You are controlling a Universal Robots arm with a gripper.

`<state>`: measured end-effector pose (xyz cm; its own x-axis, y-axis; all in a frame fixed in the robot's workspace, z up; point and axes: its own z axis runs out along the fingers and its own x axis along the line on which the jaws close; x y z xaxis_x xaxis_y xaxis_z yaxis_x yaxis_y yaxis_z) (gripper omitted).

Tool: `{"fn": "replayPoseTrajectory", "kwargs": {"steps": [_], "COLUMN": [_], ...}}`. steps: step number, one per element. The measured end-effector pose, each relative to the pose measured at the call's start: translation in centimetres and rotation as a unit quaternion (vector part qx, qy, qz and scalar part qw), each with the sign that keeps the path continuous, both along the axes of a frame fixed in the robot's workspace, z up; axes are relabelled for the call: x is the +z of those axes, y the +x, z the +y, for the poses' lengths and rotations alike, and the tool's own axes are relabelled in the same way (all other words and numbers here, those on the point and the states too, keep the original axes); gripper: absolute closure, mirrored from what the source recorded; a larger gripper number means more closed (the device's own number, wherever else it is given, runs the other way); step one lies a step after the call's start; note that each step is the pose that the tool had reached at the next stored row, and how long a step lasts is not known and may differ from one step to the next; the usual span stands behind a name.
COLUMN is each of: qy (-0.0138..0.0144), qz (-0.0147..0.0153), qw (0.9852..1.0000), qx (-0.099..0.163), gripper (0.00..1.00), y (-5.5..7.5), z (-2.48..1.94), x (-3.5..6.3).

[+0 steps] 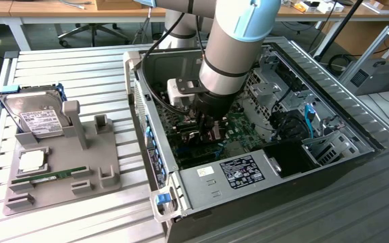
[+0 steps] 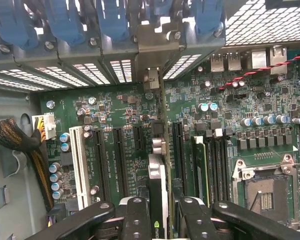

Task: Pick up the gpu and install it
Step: 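Insert the gpu into the slot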

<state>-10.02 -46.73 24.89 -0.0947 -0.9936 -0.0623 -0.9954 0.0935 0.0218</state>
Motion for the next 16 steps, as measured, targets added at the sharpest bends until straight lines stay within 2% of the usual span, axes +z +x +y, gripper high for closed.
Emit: {"fn": "replayPoseTrajectory", "kwargs": {"steps": [16], "qy": [0.0001], "qz": [0.0], "qw": [1.0], "qx": [0.0], "gripper": [0.73], "y": [-0.35], "z": [0.0], "x": [-0.09]}}
